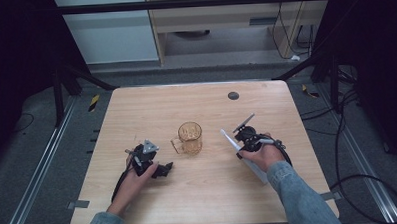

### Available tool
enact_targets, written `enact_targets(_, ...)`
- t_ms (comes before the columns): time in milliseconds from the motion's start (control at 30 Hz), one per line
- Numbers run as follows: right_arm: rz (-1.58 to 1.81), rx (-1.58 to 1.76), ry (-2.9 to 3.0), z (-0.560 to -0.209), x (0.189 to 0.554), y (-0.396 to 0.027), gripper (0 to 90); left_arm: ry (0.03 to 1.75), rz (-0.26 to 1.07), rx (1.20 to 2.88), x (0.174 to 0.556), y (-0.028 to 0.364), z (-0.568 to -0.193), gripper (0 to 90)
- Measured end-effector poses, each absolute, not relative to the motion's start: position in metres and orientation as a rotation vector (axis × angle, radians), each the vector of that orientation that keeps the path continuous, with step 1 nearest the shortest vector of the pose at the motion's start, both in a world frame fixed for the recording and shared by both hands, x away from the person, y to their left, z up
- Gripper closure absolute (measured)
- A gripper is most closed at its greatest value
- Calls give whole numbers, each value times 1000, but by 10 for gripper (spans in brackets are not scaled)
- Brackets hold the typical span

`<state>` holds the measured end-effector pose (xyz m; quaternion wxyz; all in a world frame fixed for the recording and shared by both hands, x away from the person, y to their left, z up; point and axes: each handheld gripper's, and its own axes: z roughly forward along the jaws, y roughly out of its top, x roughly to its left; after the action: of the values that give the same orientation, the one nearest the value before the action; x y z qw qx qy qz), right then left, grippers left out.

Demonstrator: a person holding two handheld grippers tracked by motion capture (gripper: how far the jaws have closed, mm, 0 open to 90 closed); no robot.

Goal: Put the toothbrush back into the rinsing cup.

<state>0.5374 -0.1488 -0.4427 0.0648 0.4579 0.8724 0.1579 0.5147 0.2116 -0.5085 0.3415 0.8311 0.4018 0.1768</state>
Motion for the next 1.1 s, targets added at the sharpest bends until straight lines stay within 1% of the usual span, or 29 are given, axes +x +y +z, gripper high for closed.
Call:
enact_targets(467,679,1351,2471,-390,549,-165,671,1044,461,2162,515,212,-509,0)
enact_targets(767,863,1324,2339,-374,560,-162,671,1043,461,2163,515,212,-508,0)
enact_targets(1100,990,1303,2213,-372,565,-150,670,1043,461,2163,515,212,-509,0)
